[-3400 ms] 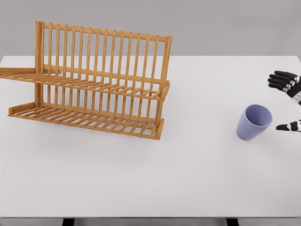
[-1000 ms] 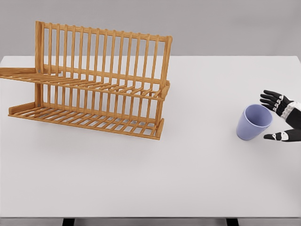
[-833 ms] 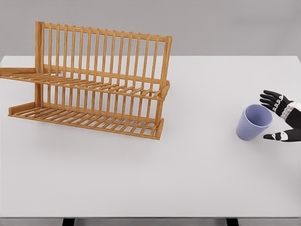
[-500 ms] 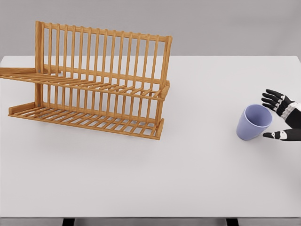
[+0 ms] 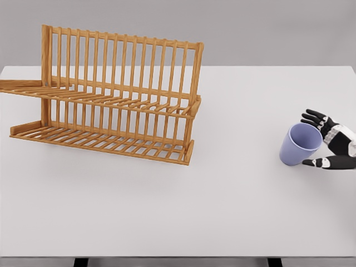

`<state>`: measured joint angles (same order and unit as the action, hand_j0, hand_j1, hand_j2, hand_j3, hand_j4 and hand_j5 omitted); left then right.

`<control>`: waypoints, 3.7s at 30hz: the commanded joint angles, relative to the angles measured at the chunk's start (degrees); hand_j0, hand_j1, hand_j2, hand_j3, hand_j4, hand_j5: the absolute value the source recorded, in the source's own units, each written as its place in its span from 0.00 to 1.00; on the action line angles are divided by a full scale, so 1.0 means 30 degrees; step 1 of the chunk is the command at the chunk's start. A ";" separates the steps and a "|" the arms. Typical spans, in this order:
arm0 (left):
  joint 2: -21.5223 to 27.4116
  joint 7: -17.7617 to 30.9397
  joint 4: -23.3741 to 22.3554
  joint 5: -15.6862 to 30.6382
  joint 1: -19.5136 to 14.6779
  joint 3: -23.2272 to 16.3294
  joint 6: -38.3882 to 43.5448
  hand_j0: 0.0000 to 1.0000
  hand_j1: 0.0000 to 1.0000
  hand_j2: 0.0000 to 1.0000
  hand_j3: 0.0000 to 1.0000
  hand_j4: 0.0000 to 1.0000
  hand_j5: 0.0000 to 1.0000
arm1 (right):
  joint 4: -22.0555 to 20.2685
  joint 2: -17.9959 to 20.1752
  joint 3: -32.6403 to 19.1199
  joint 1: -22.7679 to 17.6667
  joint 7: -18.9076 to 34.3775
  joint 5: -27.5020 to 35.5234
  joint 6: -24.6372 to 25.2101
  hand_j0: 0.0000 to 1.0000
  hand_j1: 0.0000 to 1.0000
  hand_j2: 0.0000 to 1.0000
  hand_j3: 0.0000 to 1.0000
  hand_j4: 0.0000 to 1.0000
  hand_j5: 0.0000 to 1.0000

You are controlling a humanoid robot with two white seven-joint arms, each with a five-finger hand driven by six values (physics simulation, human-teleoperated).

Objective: Right arm put cup on second shelf

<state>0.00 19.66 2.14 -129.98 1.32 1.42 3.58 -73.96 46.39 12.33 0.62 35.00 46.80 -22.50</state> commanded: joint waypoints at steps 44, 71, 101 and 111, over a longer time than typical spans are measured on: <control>0.0001 0.0008 -0.0009 -0.0007 0.0000 -0.0003 0.0009 1.00 1.00 1.00 1.00 1.00 1.00 | -0.2242 -0.0463 -0.0916 0.1054 0.0000 -0.0336 0.1053 0.75 0.75 0.75 0.75 0.75 0.75; 0.0001 0.0008 -0.0009 -0.0007 0.0000 -0.0003 0.0009 1.00 1.00 1.00 1.00 1.00 1.00 | -0.2946 -0.4124 -0.0652 0.5683 0.0000 -0.1097 0.4481 0.74 0.74 0.74 0.74 0.74 0.74; 0.0001 0.0008 -0.0009 -0.0007 0.0000 -0.0003 0.0009 1.00 1.00 1.00 1.00 1.00 1.00 | -0.3472 -0.8021 -0.0095 0.9199 0.0000 -0.2767 0.7147 0.72 0.72 0.72 0.72 0.72 0.72; 0.0001 0.0008 -0.0009 -0.0007 0.0000 -0.0003 0.0009 1.00 1.00 1.00 1.00 1.00 1.00 | -0.4205 -0.9047 0.0110 0.9697 0.0000 -0.2767 0.7909 0.72 0.72 0.72 0.72 0.72 0.72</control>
<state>0.00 19.67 2.13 -129.98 1.32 1.42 3.58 -86.39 19.74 12.31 29.71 35.01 38.16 1.10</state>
